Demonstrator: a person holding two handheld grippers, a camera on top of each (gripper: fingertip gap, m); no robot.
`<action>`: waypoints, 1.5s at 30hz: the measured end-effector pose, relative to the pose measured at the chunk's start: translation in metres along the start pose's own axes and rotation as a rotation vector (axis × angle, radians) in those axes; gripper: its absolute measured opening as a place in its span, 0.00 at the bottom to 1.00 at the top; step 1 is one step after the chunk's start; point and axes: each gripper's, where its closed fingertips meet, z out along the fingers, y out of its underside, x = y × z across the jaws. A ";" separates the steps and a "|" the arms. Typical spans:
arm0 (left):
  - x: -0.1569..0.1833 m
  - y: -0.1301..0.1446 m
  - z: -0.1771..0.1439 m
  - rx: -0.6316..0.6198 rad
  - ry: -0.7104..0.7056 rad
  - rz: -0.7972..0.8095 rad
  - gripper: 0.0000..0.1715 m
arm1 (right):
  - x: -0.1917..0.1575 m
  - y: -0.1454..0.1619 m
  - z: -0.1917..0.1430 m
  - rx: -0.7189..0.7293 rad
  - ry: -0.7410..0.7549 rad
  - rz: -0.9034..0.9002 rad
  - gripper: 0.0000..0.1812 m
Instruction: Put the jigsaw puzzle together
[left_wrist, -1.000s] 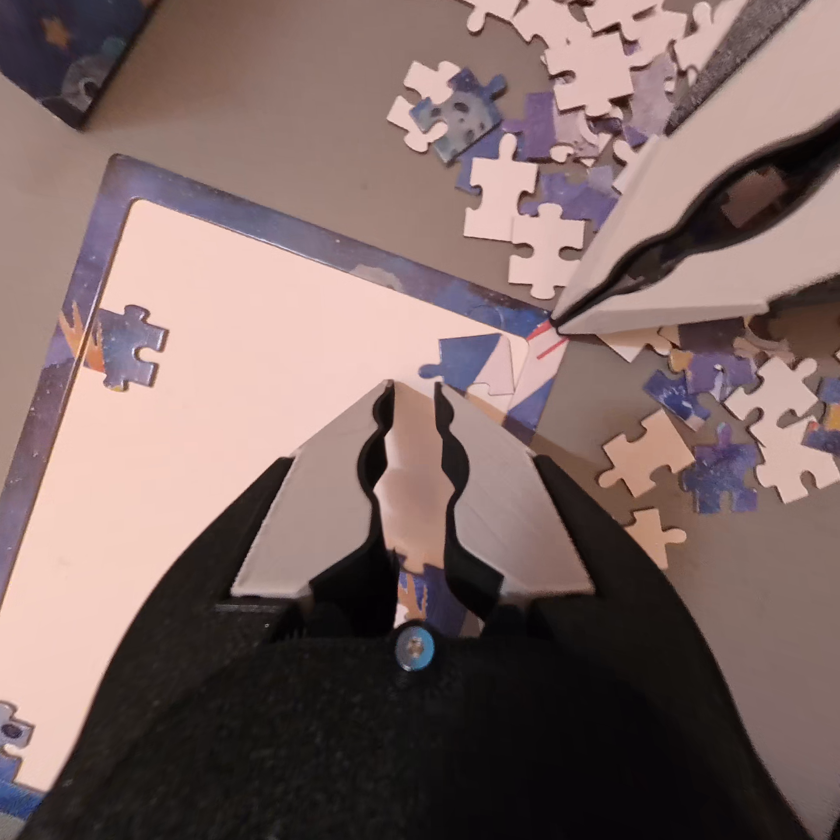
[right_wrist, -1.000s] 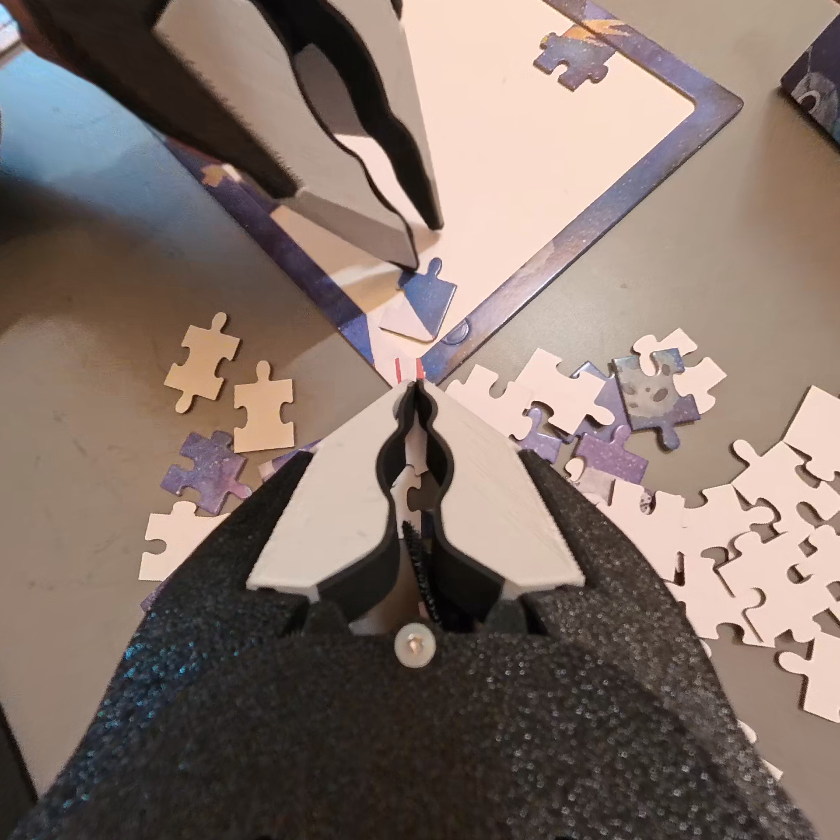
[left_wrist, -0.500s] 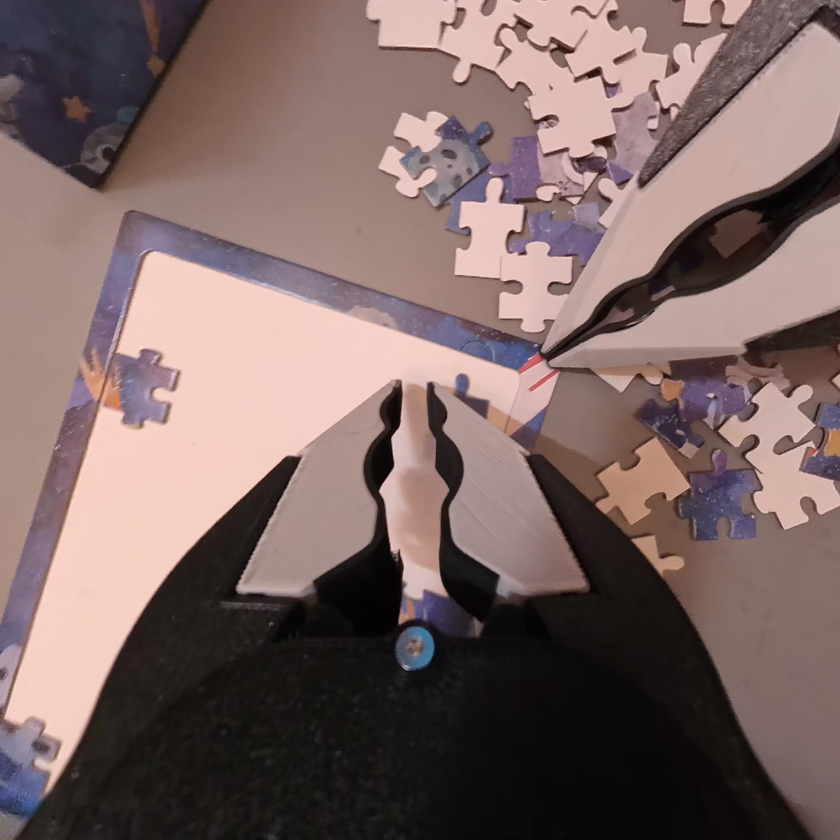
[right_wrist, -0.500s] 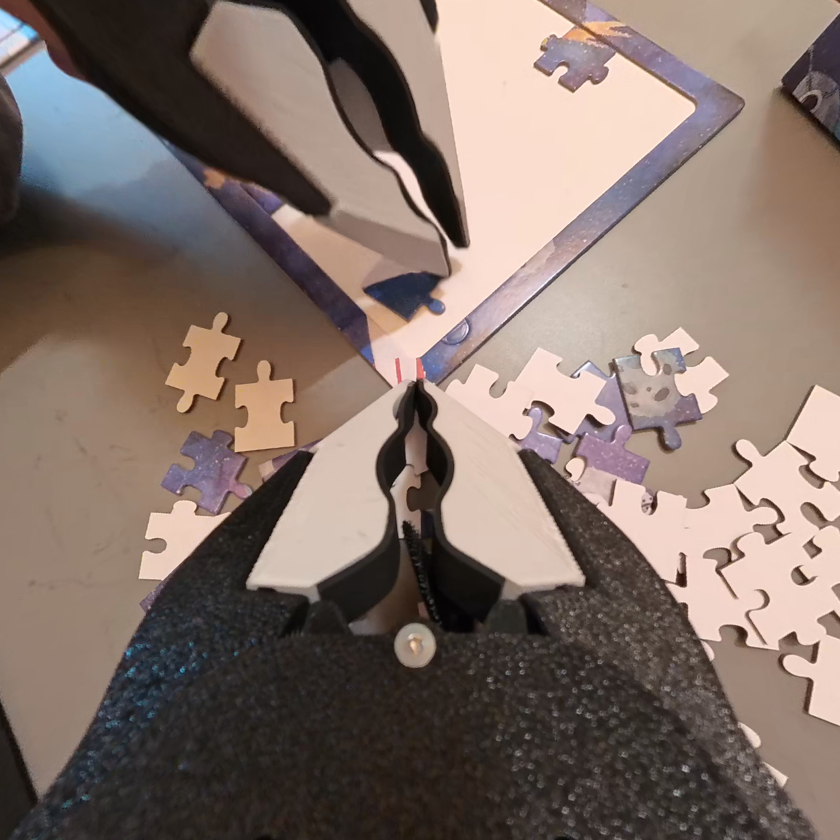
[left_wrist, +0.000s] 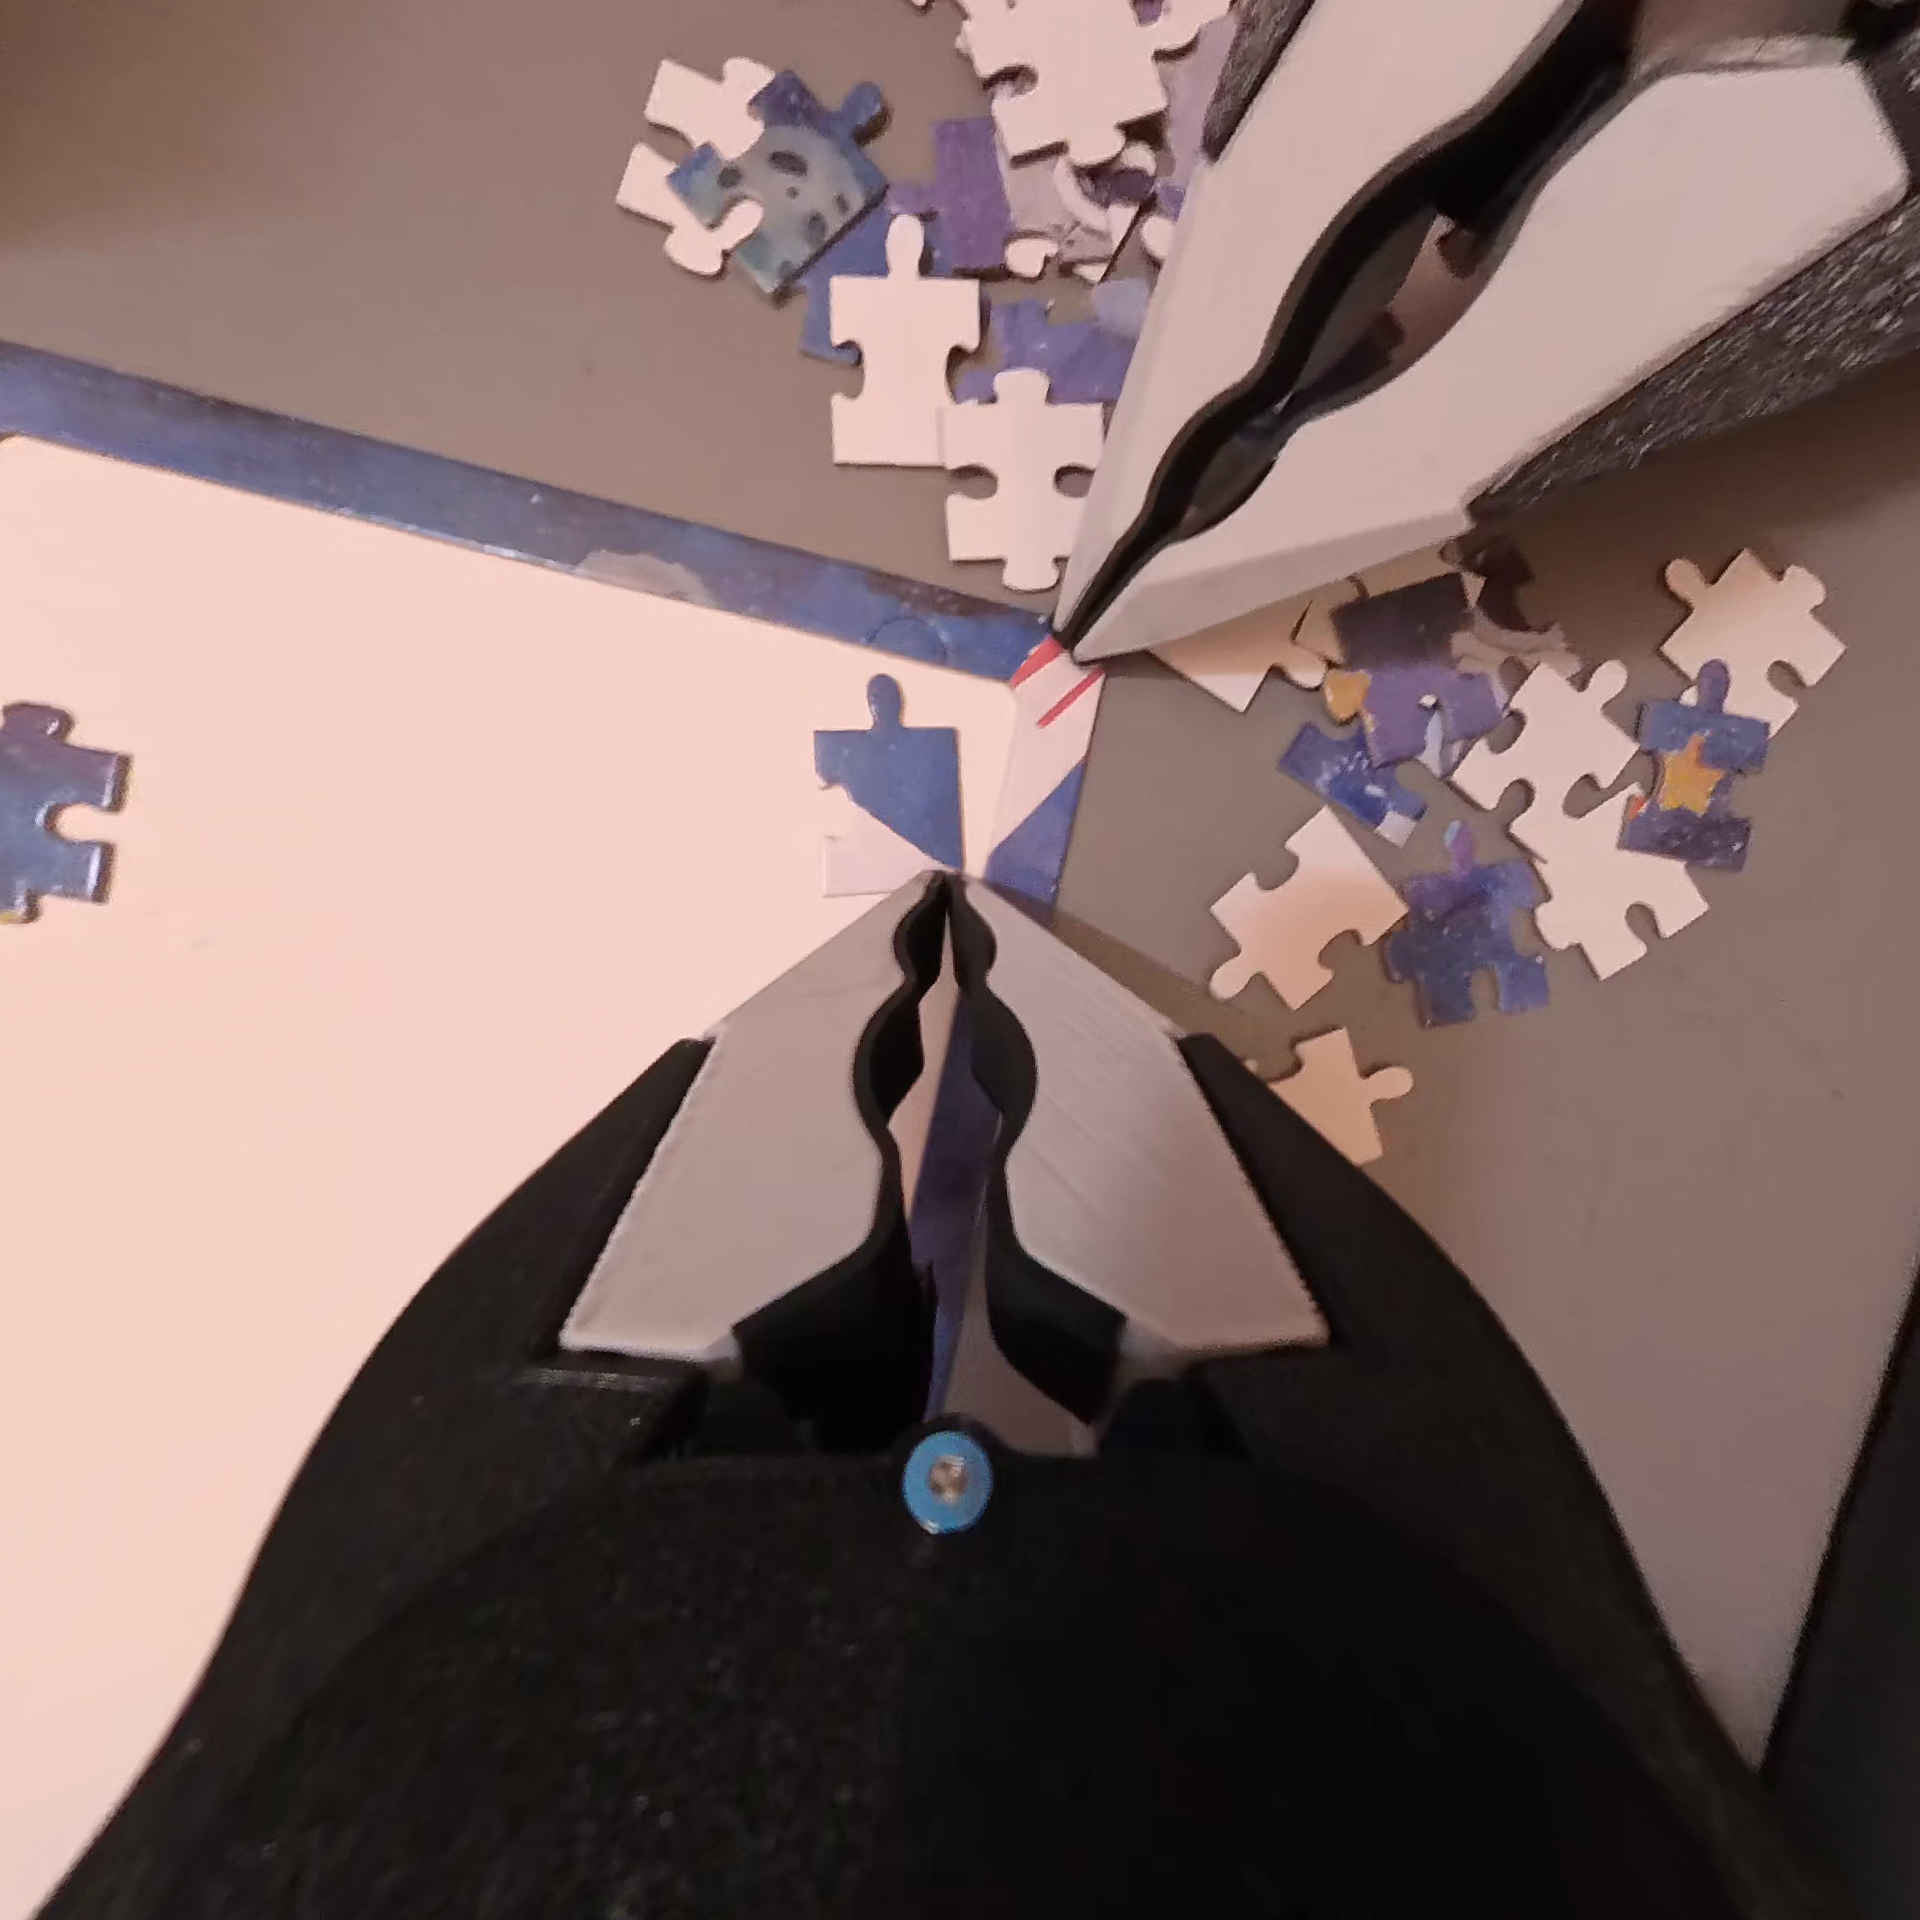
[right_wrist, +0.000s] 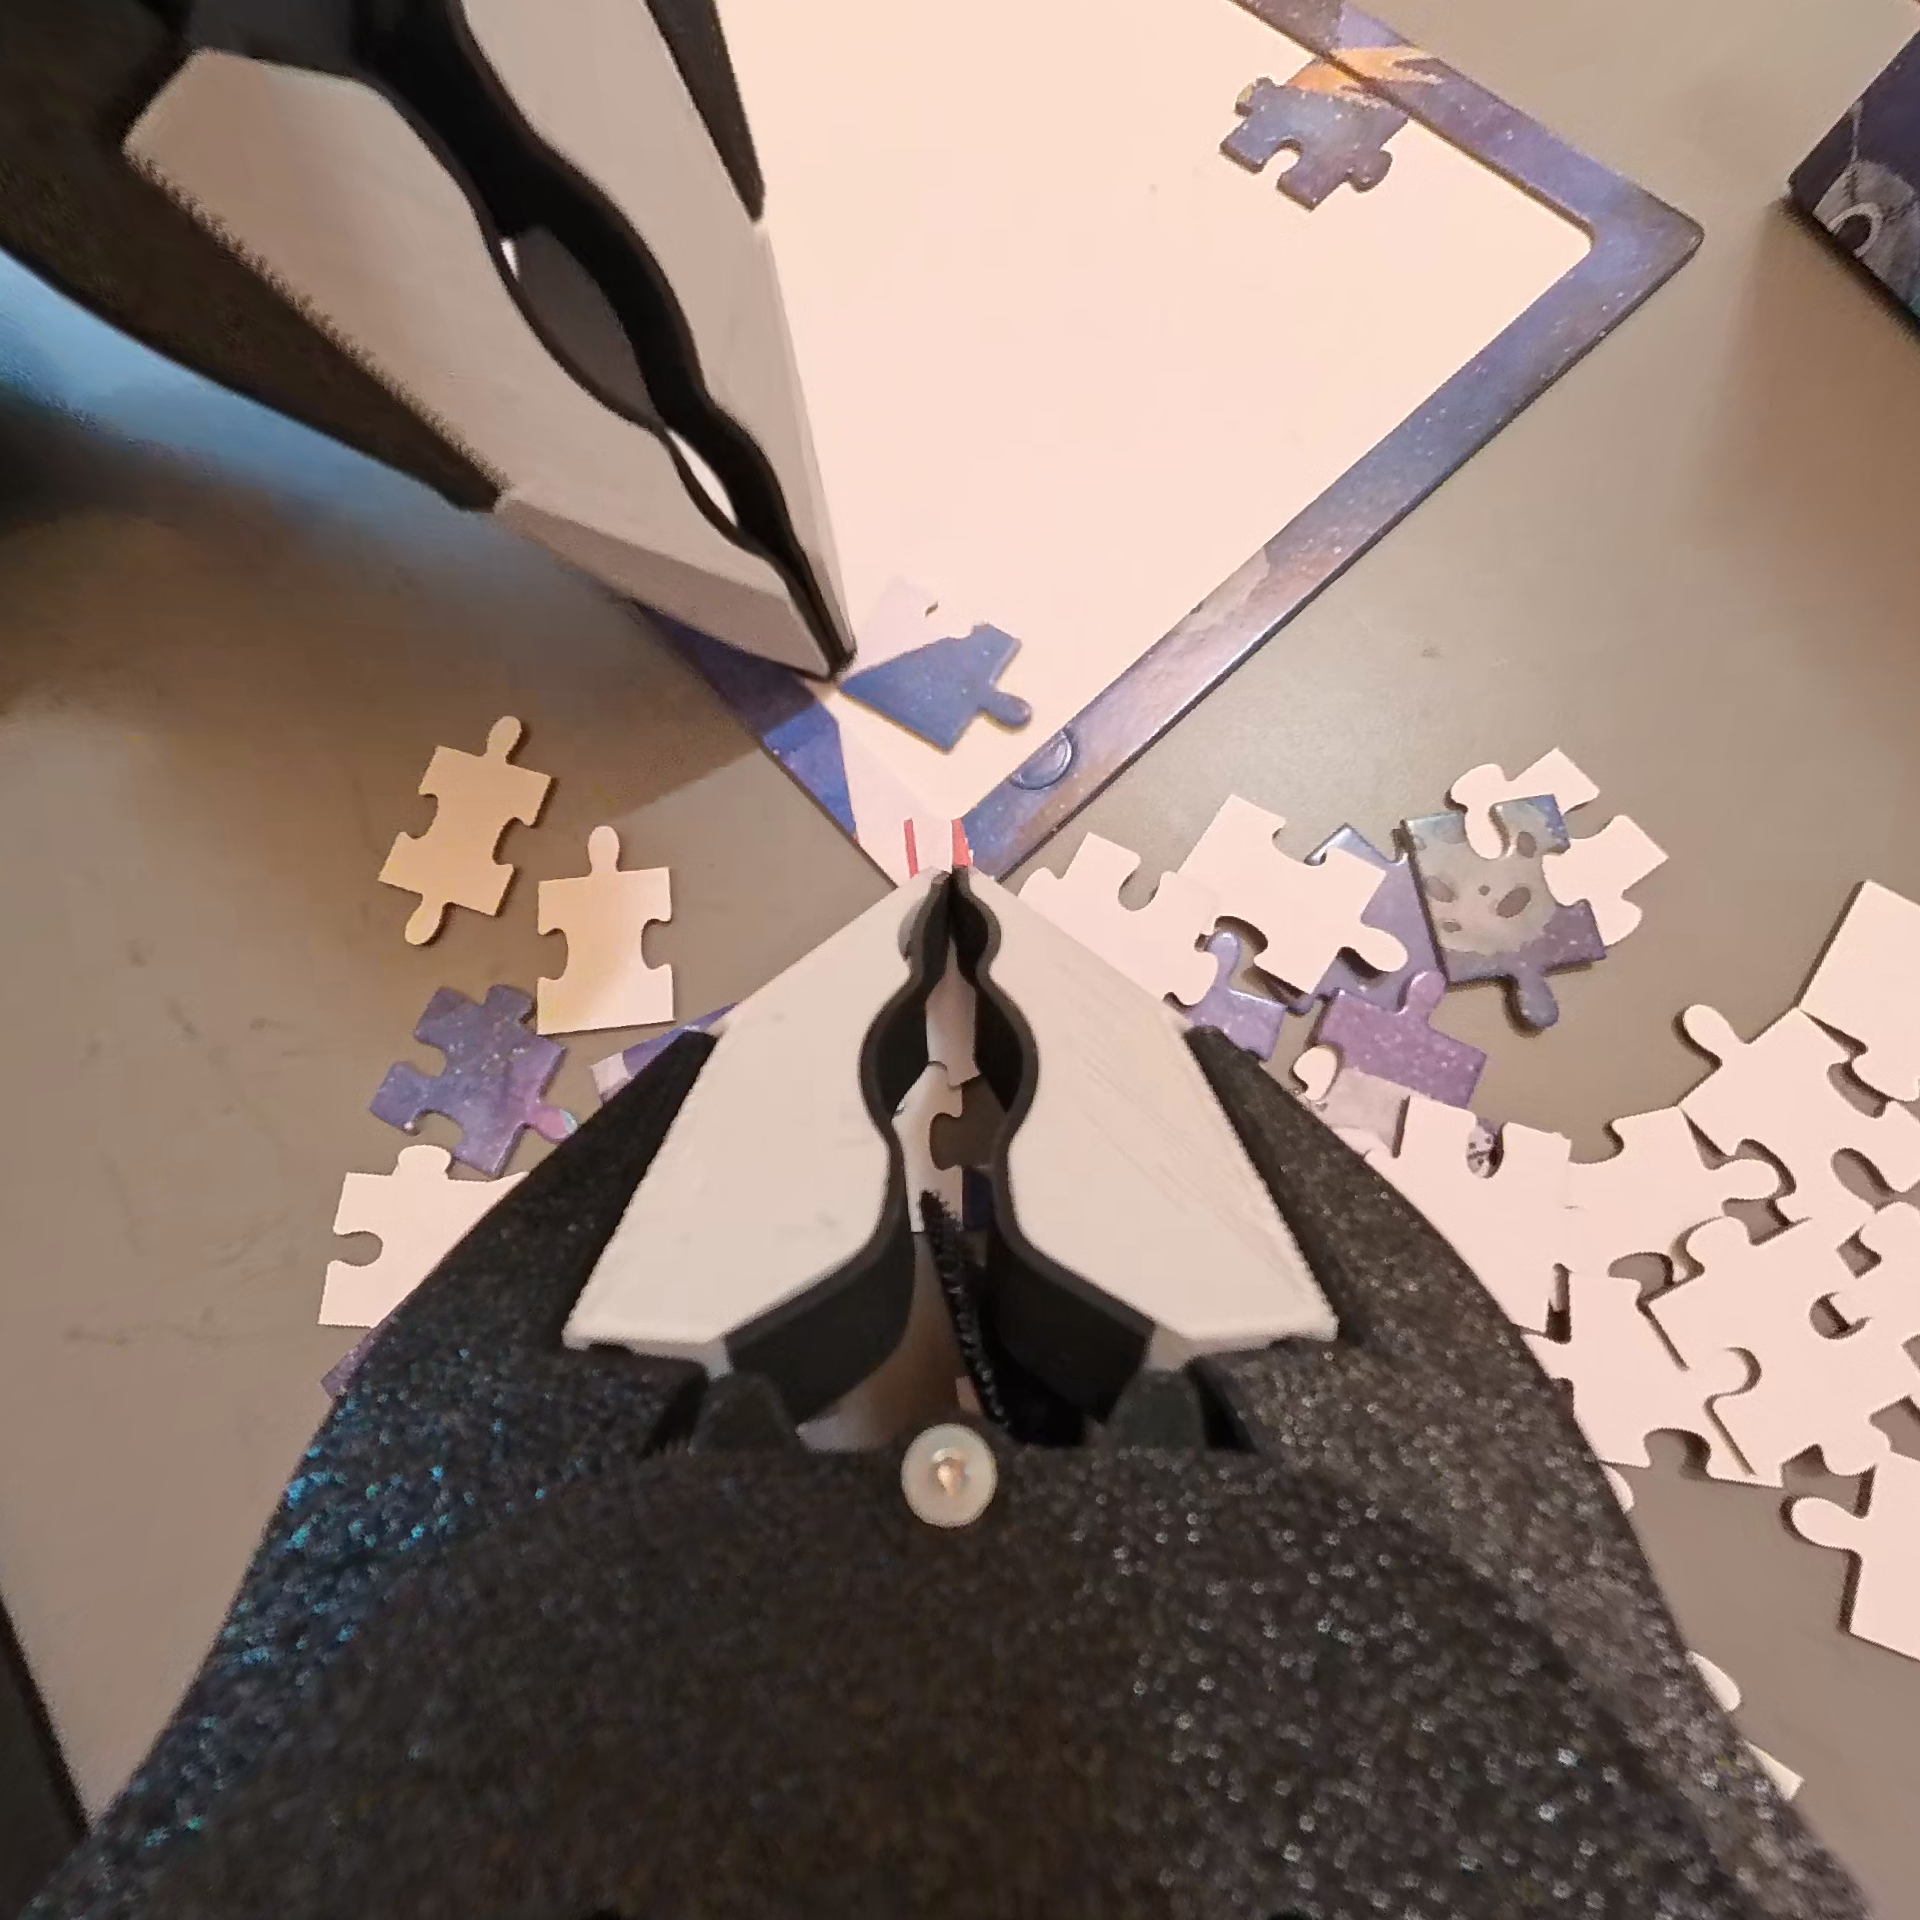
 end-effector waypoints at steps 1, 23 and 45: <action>0.003 -0.003 0.002 0.009 0.010 -0.003 0.00 | 0.000 0.000 0.000 0.000 0.000 -0.001 0.00; -0.011 -0.021 0.011 0.115 -0.065 -0.116 0.14 | 0.001 0.000 -0.001 0.003 0.007 -0.003 0.00; -0.011 -0.025 0.013 0.171 -0.107 -0.165 0.17 | 0.001 0.001 -0.001 0.008 0.004 -0.001 0.00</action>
